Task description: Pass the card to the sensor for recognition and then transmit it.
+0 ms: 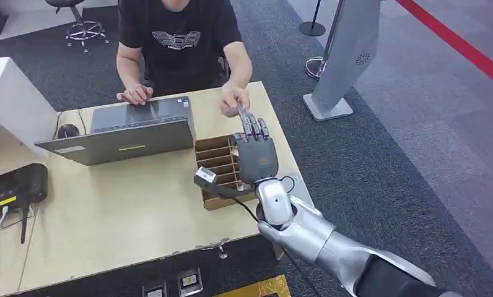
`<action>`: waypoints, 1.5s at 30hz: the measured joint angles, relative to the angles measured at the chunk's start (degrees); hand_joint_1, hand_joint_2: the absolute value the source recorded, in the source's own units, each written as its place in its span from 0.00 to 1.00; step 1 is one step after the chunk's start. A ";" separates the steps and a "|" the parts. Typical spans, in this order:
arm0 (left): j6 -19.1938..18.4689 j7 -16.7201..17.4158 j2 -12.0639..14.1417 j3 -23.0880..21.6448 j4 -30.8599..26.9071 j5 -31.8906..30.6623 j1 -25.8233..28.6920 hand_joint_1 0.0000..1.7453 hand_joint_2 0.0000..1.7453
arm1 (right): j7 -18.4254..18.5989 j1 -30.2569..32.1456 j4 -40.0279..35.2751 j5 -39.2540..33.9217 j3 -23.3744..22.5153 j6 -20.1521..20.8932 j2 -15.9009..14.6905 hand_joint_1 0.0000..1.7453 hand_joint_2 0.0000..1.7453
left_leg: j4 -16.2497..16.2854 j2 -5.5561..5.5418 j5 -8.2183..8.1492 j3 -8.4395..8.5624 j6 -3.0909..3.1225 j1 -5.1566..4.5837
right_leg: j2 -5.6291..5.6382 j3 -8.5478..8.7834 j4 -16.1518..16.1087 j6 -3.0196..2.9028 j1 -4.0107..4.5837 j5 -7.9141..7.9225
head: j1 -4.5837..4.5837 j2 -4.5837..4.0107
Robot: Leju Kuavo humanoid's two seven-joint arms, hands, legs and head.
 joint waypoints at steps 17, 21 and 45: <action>0.02 0.02 0.02 0.35 -0.02 -1.95 0.95 0.00 0.00 | 3.72 5.46 -4.00 2.93 -9.91 1.75 -6.25 1.00 1.00 | 0.03 -0.01 -0.02 -0.01 0.02 -0.04 | -0.02 -0.02 -0.02 0.01 -0.05 0.00 | 0.00 0.00; 0.02 0.02 0.02 0.46 0.00 -1.73 0.94 0.00 0.00 | 3.76 7.17 -6.06 3.13 -13.71 2.14 -7.74 1.00 1.00 | 0.02 0.06 -0.03 0.01 0.03 -0.04 | 0.02 -0.04 -0.02 0.01 -0.05 0.01 | -0.02 0.00; 0.02 -1.14 -0.20 4.00 -0.07 -2.43 1.00 0.00 0.00 | 1.64 12.77 -5.37 -8.53 -14.40 6.29 -10.43 1.00 1.00 | 0.01 0.04 -0.03 -0.07 0.04 -0.04 | 0.09 -0.05 -0.02 0.02 -0.05 0.01 | -0.02 0.00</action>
